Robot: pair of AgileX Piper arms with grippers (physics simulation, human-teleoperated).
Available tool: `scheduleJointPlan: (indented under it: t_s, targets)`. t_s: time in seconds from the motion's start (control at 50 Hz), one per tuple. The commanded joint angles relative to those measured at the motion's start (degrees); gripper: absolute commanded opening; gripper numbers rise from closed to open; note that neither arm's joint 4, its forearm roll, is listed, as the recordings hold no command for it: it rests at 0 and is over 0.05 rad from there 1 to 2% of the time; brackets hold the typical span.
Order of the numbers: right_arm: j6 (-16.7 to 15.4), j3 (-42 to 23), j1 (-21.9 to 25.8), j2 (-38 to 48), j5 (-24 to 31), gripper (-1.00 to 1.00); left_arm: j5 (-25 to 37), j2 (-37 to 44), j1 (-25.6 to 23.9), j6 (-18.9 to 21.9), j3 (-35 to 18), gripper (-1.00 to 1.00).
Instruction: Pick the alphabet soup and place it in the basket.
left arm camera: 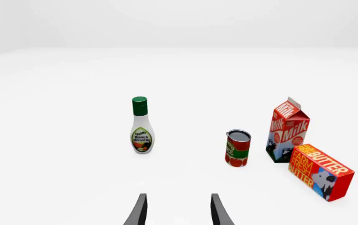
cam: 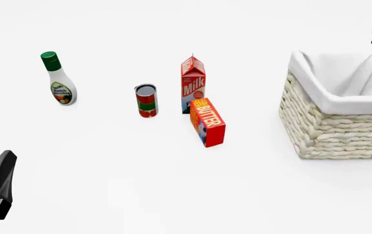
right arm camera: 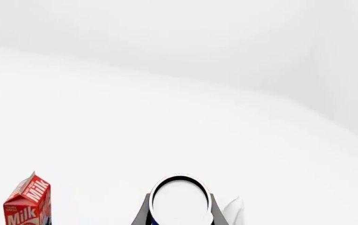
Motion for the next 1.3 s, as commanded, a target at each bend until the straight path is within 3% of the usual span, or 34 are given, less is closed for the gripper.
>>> scheduleJointPlan:
  t_s: [0.02,0.46,0.82,1.3]
  targets:
    - [-0.22,-1.81,-0.44,1.66,2.65,-1.0,0.0,0.0,0.0,0.0,0.0,1.0]
    - [-0.64,-5.0,-2.97,4.85,11.29,-1.0,0.0,0.0,0.0,0.0,0.0,1.0]
    - [-5.58,-7.04,-4.45,9.06,14.74,-1.0,0.0,0.0,0.0,0.0,0.0,1.0]
    - [-9.34,-11.52,-4.1,14.96,19.85,-1.0,0.0,0.0,0.0,0.0,0.0,1.0]
